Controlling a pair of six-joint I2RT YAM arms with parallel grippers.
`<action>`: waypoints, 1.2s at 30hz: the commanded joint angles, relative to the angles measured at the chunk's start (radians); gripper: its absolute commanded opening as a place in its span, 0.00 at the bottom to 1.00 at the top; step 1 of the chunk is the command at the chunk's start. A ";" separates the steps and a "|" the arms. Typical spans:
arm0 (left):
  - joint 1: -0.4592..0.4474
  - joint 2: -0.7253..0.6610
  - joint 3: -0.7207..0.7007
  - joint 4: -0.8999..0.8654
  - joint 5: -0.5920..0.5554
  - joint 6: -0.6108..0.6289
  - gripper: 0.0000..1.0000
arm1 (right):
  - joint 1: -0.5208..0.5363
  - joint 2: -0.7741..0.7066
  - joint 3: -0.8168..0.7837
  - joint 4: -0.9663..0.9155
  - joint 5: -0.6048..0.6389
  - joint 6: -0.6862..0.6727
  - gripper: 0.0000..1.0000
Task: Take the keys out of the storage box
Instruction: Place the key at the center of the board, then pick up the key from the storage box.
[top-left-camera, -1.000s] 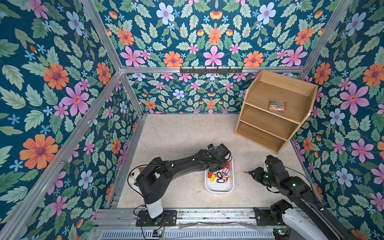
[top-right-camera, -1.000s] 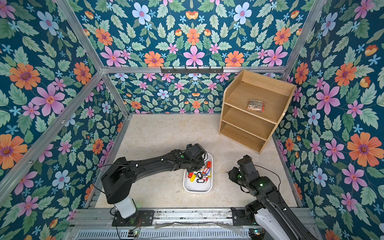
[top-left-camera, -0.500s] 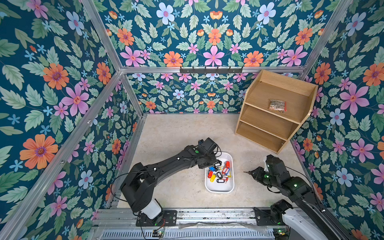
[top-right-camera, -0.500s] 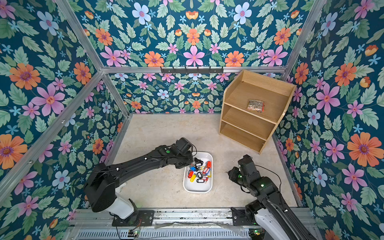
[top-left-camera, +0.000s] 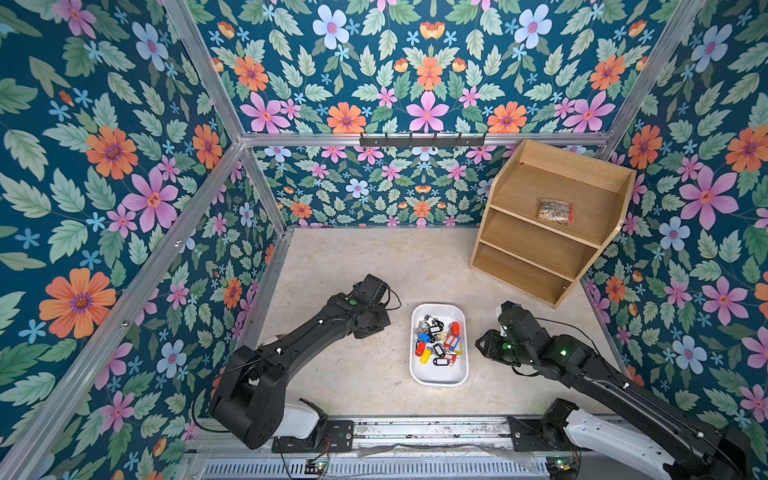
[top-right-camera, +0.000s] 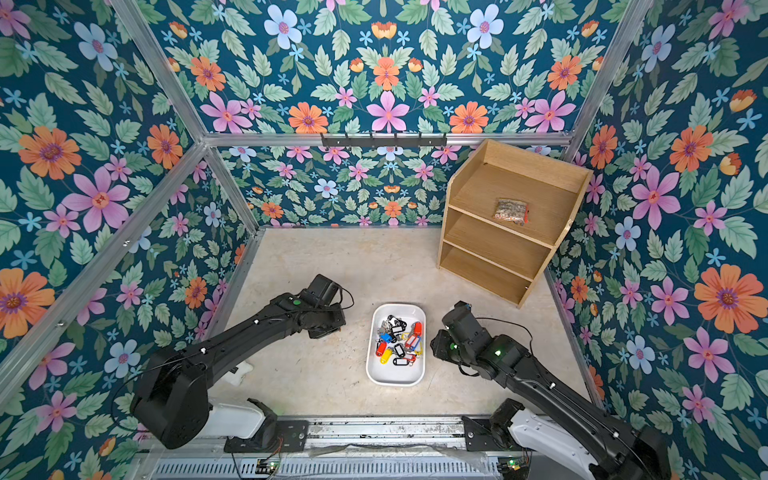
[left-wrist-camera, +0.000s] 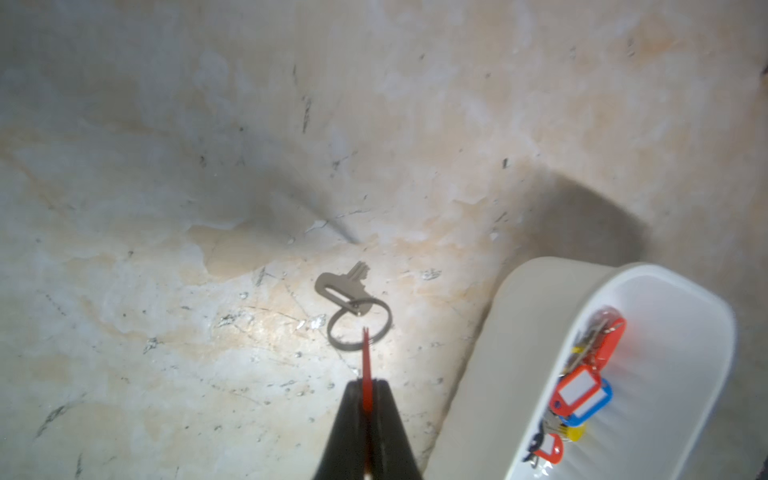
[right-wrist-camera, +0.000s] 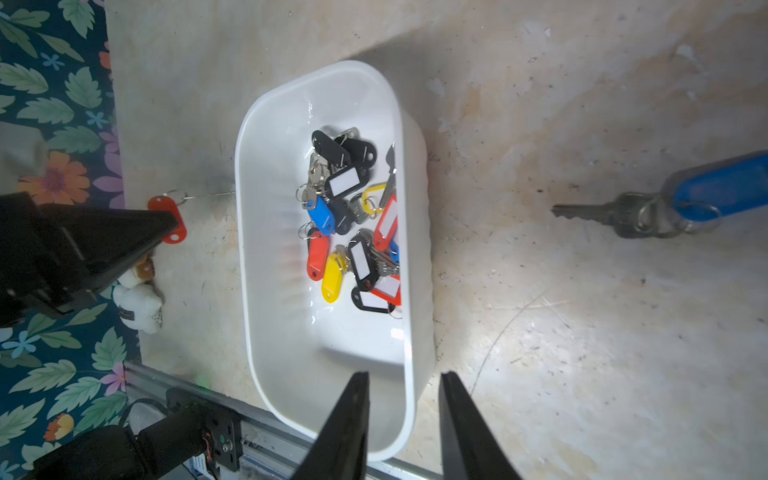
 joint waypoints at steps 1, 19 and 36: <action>0.021 0.012 -0.043 0.072 0.032 0.039 0.00 | 0.032 0.066 0.029 0.071 0.029 0.008 0.33; 0.051 -0.009 -0.066 0.112 0.006 0.093 0.71 | 0.104 0.495 0.182 0.207 -0.064 -0.081 0.40; 0.054 -0.126 -0.106 0.081 -0.023 0.112 0.79 | 0.171 0.715 0.297 0.201 -0.065 -0.116 0.38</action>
